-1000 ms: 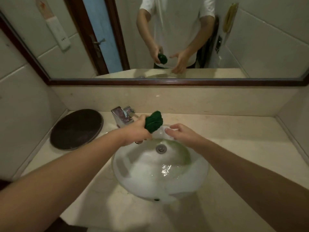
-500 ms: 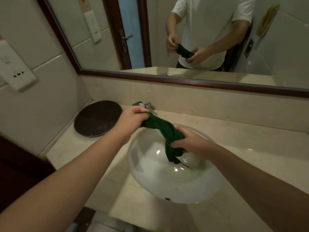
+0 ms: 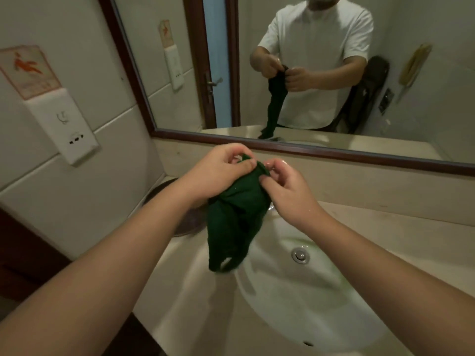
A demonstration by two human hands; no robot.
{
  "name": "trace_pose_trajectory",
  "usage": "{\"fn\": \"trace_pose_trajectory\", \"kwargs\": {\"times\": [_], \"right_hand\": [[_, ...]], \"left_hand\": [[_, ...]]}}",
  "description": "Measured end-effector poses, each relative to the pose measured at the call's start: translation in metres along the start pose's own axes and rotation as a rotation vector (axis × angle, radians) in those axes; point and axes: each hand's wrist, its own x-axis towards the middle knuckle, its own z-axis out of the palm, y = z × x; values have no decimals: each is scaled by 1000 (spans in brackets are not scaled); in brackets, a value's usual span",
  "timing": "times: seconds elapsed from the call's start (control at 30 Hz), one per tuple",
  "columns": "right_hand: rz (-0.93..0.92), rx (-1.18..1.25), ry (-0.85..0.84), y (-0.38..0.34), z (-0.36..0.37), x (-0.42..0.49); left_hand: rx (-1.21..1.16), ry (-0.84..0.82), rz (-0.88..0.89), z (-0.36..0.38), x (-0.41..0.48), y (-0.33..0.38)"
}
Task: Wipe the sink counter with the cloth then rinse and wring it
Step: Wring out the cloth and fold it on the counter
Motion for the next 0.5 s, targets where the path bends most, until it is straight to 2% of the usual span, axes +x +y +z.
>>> {"fn": "trace_pose_trajectory", "kwargs": {"times": [0.1, 0.17, 0.23, 0.37, 0.43, 0.5], "right_hand": [[-58, -60, 112, -19, 20, 16], [-3, 27, 241, -29, 25, 26], [61, 47, 284, -33, 29, 33], [157, 20, 238, -35, 48, 37], [192, 82, 176, -36, 56, 38], [177, 34, 93, -36, 63, 37]], "left_hand": [[-17, -156, -166, -37, -5, -9], [58, -303, -318, -61, -12, -23], [65, -416, -392, -79, -19, -42], [27, -290, -435, -88, -26, -69], [-77, -204, -452, -89, -25, -75], [-174, -123, -506, -93, -23, -77]]}}
